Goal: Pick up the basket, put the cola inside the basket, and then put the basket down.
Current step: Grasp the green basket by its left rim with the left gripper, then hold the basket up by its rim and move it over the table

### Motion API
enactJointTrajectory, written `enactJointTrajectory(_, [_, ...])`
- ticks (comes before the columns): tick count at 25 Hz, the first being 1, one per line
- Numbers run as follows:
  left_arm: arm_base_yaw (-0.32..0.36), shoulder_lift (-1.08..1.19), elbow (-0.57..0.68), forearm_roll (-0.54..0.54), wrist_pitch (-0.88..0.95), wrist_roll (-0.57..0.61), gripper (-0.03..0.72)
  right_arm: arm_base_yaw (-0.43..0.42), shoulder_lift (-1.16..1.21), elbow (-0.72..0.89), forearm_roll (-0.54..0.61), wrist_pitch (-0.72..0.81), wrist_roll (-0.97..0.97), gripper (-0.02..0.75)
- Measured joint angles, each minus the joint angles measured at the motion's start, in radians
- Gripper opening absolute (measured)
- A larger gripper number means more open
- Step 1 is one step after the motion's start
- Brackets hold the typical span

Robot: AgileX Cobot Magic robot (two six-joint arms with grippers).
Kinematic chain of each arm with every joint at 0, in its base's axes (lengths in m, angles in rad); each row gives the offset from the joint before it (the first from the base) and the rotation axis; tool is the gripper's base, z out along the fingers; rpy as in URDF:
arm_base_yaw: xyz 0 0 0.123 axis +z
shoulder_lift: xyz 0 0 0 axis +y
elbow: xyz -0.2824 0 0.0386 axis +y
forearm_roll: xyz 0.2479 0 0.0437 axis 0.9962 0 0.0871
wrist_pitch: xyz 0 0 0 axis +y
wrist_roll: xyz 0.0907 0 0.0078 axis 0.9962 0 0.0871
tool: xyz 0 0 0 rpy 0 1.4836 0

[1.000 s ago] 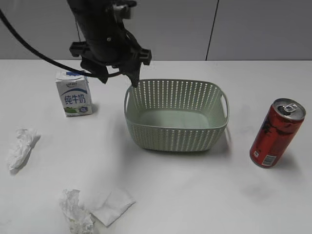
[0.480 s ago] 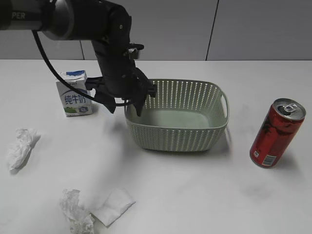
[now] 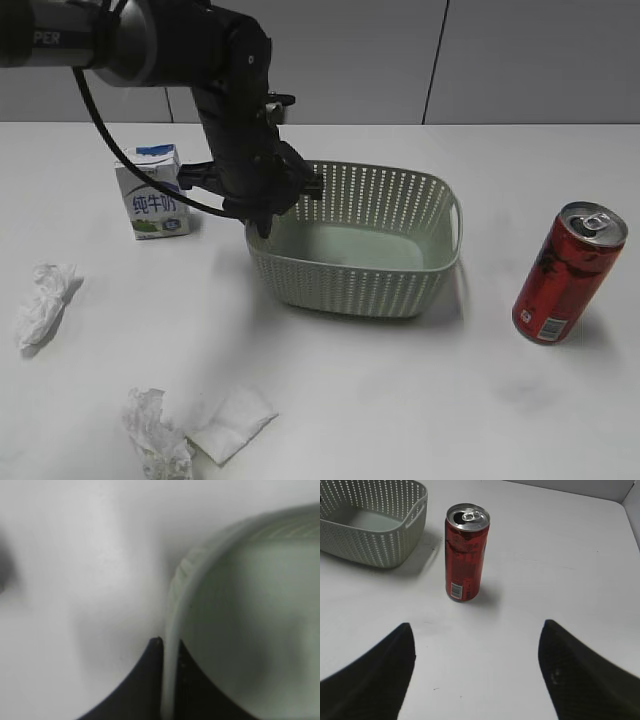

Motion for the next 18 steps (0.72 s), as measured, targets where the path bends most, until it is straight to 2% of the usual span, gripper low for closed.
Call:
enactJointTrajectory(9, [0.0, -0.206, 0.0, 0.003, 0.145, 0.004, -0.002, 0.0, 0.0, -0.003, 0.001, -0.005, 0.0, 0.584])
enactJointTrajectory(12, [0.0, -0.268, 0.005, -0.031, 0.179, 0.004, -0.003, 0.0, -0.001, -0.034, 0.013, -0.062, 0.0, 0.584])
enactJointTrajectory(15, [-0.001, -0.307, 0.048, -0.076, 0.174, 0.004, -0.003, 0.0, 0.029, -0.089, 0.017, -0.098, 0.007, 0.584])
enactJointTrajectory(18, [-0.01, -0.333, 0.147, -0.086, 0.136, 0.004, -0.003, 0.0, 0.132, -0.159, 0.019, -0.098, 0.012, 0.584])
